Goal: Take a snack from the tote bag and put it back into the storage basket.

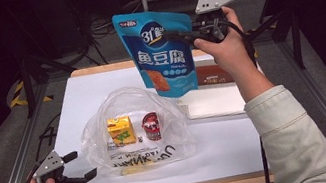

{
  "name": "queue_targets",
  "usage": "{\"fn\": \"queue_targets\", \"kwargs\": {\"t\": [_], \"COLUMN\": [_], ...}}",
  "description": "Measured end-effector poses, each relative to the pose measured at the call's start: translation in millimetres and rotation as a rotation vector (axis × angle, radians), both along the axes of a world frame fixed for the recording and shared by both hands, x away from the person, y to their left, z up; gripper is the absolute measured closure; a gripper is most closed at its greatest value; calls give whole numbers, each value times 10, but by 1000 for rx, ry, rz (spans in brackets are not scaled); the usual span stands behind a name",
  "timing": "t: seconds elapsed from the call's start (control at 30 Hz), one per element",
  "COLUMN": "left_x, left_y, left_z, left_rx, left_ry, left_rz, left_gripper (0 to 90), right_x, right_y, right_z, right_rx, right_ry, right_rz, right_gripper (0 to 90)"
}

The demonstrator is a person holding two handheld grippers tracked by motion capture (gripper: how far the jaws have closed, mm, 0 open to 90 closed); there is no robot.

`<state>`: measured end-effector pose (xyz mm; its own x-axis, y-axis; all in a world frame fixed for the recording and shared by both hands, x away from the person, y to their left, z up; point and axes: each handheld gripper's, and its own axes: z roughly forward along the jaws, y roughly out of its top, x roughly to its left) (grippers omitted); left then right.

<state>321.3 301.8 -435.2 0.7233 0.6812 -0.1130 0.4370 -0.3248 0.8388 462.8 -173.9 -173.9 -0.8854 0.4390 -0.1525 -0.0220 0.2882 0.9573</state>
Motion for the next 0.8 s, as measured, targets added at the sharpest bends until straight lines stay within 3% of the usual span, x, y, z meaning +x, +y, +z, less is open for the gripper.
{"fn": "queue_targets", "kwargs": {"t": [0.8], "left_x": [0], "left_y": [-2], "left_z": [0], "left_rx": [-2], "left_ry": [-2], "left_rz": [5], "left_gripper": [18], "right_x": [48], "right_y": [-557], "right_z": [-116], "right_rx": [11], "right_ry": [23], "right_rz": [-112], "right_gripper": [900]}}
